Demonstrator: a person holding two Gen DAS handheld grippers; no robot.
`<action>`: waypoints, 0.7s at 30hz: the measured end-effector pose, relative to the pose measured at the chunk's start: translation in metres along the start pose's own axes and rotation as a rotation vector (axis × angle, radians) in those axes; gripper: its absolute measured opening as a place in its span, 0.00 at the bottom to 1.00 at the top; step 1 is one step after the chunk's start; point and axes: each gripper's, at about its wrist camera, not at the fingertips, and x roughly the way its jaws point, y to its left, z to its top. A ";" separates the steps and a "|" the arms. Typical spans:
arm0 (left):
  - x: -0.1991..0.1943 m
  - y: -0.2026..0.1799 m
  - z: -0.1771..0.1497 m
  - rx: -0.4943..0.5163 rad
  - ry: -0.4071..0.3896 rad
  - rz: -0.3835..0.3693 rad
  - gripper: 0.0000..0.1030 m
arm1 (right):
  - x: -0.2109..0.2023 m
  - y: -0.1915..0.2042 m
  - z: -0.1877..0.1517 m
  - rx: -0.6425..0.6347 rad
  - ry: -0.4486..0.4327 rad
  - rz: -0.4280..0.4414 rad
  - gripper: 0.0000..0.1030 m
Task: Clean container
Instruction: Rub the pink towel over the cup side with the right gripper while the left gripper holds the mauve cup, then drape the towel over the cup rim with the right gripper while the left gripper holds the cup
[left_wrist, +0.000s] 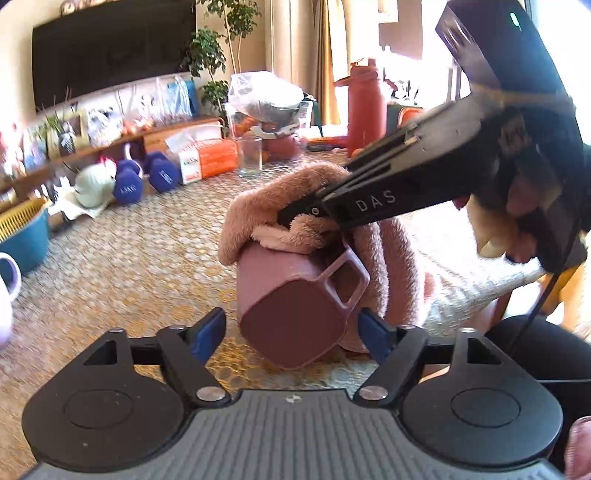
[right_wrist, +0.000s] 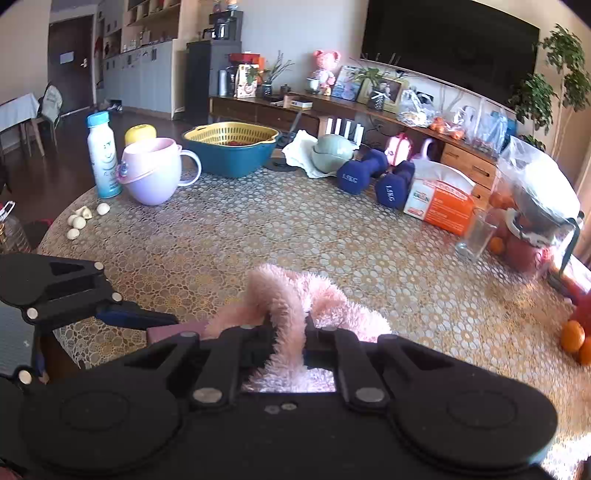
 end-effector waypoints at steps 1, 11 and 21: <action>-0.002 0.000 -0.001 -0.027 0.003 -0.020 0.78 | -0.002 -0.004 -0.004 0.025 -0.009 -0.003 0.09; 0.015 -0.008 0.004 -0.147 0.076 -0.024 0.83 | -0.014 -0.009 -0.029 0.198 -0.080 0.025 0.09; 0.017 -0.015 -0.002 -0.103 0.109 0.032 0.82 | -0.051 0.002 -0.016 0.163 -0.143 0.085 0.09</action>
